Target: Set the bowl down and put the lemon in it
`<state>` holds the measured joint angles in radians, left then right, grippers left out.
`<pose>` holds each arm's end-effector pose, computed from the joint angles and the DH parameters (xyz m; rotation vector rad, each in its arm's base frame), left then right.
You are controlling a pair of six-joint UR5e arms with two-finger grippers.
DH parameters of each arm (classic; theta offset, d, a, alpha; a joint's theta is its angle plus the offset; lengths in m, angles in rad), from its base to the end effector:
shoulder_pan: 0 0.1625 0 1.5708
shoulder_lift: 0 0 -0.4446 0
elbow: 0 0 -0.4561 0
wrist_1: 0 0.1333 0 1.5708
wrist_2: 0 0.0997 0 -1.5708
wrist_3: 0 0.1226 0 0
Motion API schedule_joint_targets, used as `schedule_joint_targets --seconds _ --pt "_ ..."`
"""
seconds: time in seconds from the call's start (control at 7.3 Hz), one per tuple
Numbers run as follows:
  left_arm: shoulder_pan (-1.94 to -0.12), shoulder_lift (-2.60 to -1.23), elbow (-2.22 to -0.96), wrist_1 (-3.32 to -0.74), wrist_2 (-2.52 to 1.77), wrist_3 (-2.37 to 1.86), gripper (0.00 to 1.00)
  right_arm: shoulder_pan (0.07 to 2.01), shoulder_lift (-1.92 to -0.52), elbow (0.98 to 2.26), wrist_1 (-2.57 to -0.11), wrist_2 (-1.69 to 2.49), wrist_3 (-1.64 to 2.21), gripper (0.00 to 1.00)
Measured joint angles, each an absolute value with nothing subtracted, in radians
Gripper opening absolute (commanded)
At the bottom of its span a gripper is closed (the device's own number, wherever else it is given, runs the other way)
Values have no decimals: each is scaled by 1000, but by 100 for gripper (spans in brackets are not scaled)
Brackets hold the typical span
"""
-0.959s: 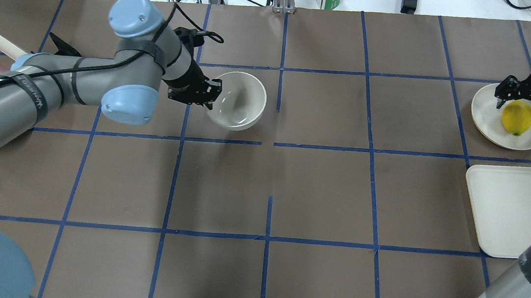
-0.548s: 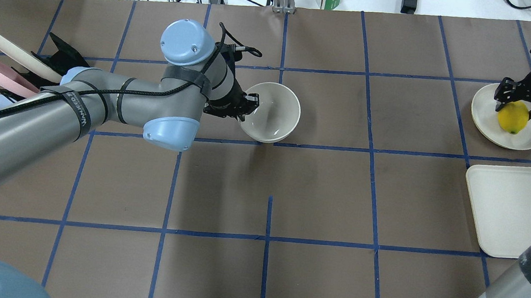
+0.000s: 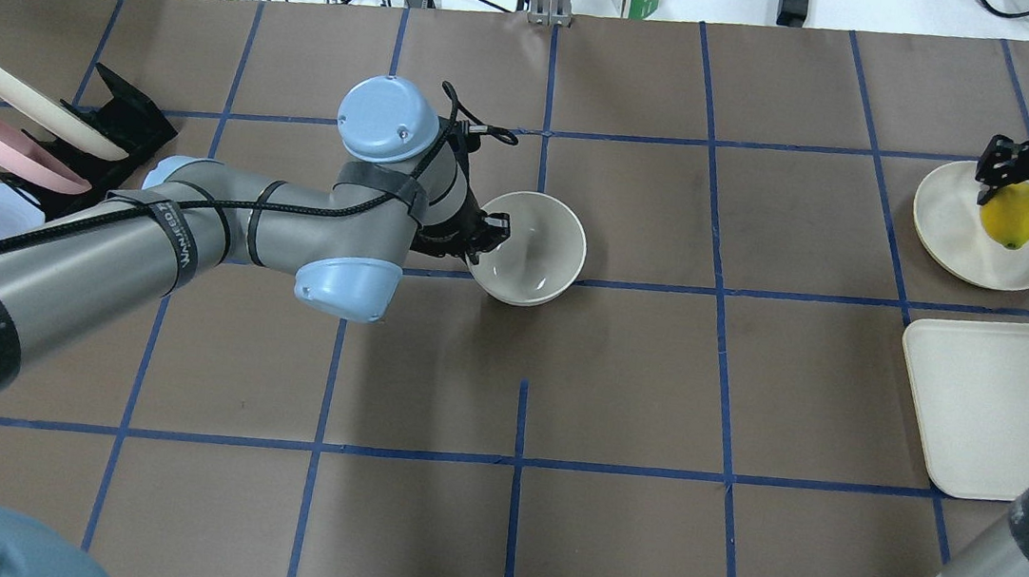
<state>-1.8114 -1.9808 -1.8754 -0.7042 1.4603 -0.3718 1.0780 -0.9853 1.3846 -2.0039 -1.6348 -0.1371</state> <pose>-0.2948 -0.5854 0.1660 0.1832 -2.9805 0.1670 -0.2536 -0.7375 0.2368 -0.5448 -3.0215 0.0189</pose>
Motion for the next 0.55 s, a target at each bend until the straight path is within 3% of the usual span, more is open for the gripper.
schedule_joint_targets --seconds 0.55 --pt "-1759 -1926 -1822 -804 1447 -220 100 1222 -1083 1351 -1858 -1625 -100 0"
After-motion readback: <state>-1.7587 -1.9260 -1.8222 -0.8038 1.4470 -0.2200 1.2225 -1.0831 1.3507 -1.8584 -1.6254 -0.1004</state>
